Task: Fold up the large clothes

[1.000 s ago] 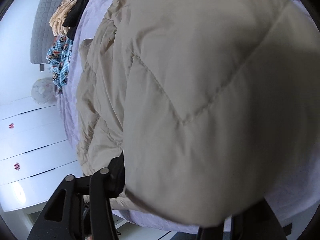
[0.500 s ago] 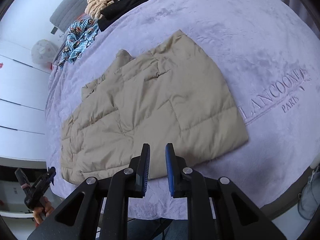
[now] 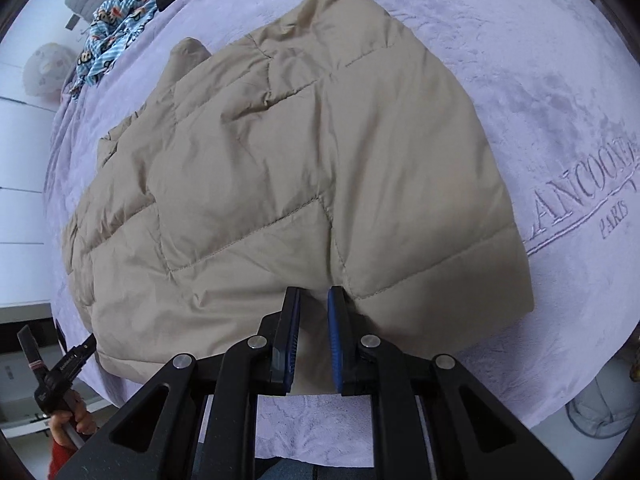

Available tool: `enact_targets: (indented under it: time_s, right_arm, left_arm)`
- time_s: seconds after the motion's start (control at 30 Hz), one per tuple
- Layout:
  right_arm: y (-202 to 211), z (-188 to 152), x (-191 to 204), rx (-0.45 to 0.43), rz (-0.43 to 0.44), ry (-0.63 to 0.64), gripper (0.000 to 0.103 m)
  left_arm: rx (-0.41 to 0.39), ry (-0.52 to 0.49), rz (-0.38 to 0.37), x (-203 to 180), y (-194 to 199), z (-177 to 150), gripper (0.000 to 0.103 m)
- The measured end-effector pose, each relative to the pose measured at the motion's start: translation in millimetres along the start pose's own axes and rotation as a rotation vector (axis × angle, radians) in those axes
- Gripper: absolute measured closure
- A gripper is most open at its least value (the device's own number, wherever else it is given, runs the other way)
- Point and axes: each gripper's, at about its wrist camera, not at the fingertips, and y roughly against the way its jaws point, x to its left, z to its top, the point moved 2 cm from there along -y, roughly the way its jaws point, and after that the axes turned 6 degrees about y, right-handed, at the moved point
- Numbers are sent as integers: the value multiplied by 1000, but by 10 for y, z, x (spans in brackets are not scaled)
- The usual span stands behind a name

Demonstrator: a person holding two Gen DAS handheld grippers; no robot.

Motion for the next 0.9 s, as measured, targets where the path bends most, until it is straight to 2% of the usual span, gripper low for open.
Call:
enact_targets:
  time_s: [0.2,0.3,0.5,0.67,0.7,0.73,0.8,0.9]
  right_arm:
    - [78,-84,279,2,-14,122,85]
    - [65,-13,362,9,-26,173,85]
    - [97,52,374,24,32,178,85]
    - [106,-6,321,33,56,188,85]
    - [115,-19,291,37,61,186,85]
    - [128,-34,258,38,67,184,85]
    - [157,-38,175,39,71,176,85]
    - [196,-29,71,43,86,162,85]
  left_arm:
    - [-9,-22,1,-235,182,-43,68]
    - [-19,-25,3,-393,221,-65,68]
    - [-29,-32,2,-655,336,-162,68]
    - [-49,-89,39,-872,422,-229,67]
    - [-53,-86,34,-904,446,-239,41]
    - [-60,-78,34,-928,487,-258,4]
    - [-107,-70,42,-996,603,-302,0]
    - [-109,-89,48,-1124,669,-358,0]
